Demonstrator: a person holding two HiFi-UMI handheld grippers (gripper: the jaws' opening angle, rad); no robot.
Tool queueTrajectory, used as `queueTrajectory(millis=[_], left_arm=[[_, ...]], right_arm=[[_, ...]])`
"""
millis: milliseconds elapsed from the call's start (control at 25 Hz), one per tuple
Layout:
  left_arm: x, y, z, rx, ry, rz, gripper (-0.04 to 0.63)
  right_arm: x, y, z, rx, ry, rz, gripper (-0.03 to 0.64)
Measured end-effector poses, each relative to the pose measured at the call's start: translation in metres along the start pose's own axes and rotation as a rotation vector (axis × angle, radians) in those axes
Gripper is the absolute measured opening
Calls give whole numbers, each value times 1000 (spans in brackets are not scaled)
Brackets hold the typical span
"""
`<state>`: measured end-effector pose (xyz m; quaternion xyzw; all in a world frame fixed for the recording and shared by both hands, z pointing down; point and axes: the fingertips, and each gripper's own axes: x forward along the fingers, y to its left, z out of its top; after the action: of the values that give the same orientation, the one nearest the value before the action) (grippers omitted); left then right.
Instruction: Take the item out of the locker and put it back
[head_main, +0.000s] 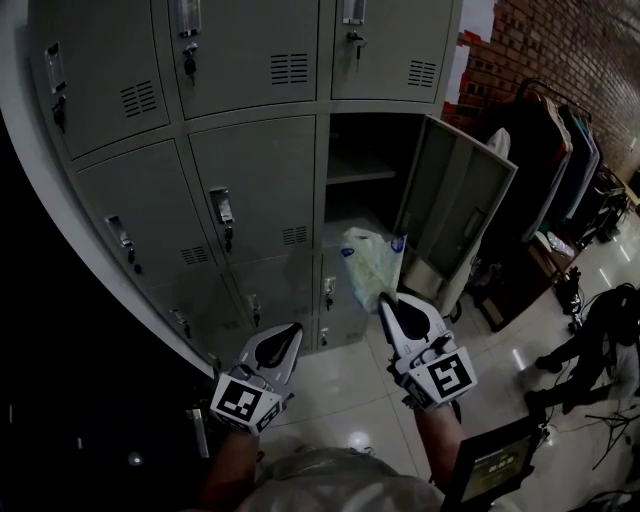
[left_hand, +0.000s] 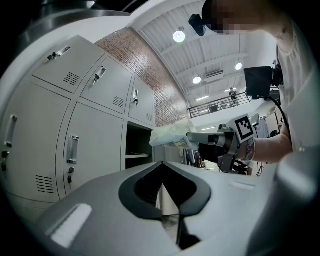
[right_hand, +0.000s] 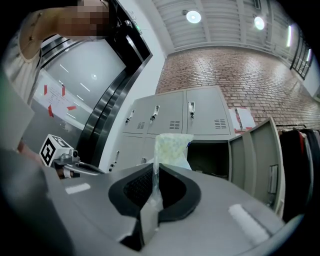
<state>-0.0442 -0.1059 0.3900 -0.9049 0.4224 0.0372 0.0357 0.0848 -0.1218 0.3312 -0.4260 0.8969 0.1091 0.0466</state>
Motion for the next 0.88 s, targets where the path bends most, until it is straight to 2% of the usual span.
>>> queueTrajectory(millis=[280, 600, 880], left_arm=[[-3, 16, -4, -13, 6, 15, 6], [-5, 40, -13, -37, 11, -14, 6], [16, 57, -26, -57, 17, -34, 6]], right_arm=[[7, 3, -2, -1, 4, -15, 3], [22, 4, -7, -13, 16, -61, 2], [42, -20, -25, -12, 35, -90, 3]])
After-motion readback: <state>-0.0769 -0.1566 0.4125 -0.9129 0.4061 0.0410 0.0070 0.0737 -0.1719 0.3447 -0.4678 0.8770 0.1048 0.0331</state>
